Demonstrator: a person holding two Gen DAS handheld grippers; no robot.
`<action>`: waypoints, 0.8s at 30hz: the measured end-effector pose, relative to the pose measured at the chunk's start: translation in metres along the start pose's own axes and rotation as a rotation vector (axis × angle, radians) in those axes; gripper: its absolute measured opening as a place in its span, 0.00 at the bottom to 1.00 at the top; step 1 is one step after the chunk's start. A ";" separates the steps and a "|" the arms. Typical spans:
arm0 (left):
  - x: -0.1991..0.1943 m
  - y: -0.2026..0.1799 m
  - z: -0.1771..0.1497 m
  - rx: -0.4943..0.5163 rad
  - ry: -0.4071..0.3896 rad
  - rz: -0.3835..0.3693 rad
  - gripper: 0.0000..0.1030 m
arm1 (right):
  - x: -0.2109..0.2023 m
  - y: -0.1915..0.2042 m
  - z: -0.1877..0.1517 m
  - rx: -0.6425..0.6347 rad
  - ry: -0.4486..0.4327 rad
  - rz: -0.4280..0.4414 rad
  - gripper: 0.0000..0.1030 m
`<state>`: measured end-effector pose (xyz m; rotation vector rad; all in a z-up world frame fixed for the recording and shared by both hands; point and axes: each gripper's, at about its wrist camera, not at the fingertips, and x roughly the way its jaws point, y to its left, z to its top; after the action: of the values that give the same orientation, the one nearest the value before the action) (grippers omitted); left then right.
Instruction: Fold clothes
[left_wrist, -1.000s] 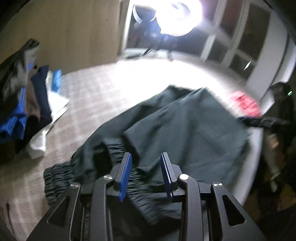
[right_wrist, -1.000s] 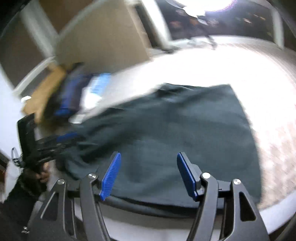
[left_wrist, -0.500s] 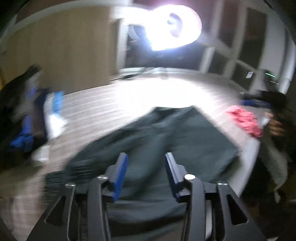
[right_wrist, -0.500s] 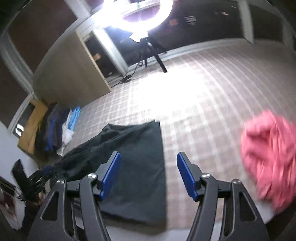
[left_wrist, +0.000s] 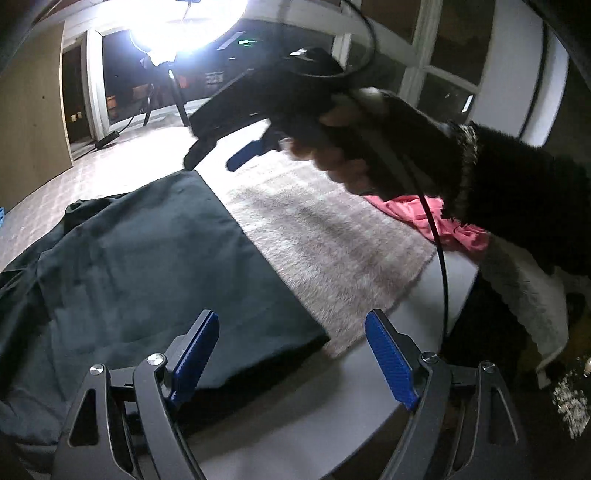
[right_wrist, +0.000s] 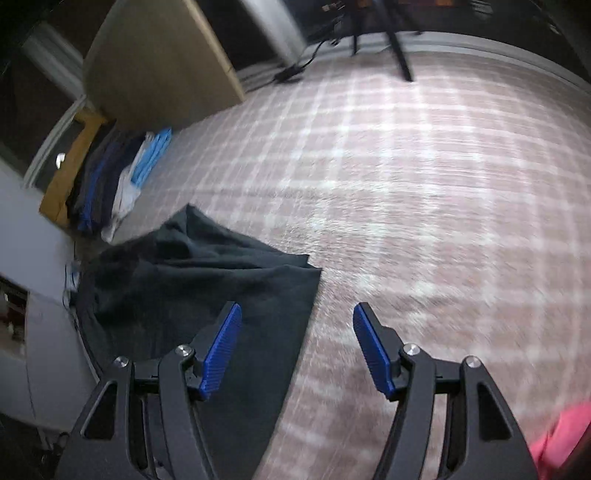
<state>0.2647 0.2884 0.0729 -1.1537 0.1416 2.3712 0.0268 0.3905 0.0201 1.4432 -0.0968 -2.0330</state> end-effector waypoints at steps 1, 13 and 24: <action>0.004 -0.002 0.001 -0.008 0.010 0.025 0.79 | 0.006 0.001 0.001 -0.015 0.012 0.004 0.61; 0.038 -0.006 -0.007 -0.035 0.076 0.181 0.53 | 0.011 -0.017 0.004 0.030 -0.015 0.102 0.61; -0.006 0.022 0.004 -0.213 -0.017 0.071 0.06 | 0.020 -0.004 0.007 0.143 -0.021 0.287 0.08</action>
<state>0.2548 0.2684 0.0771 -1.2423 -0.0791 2.5055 0.0147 0.3812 0.0049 1.4030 -0.4404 -1.8359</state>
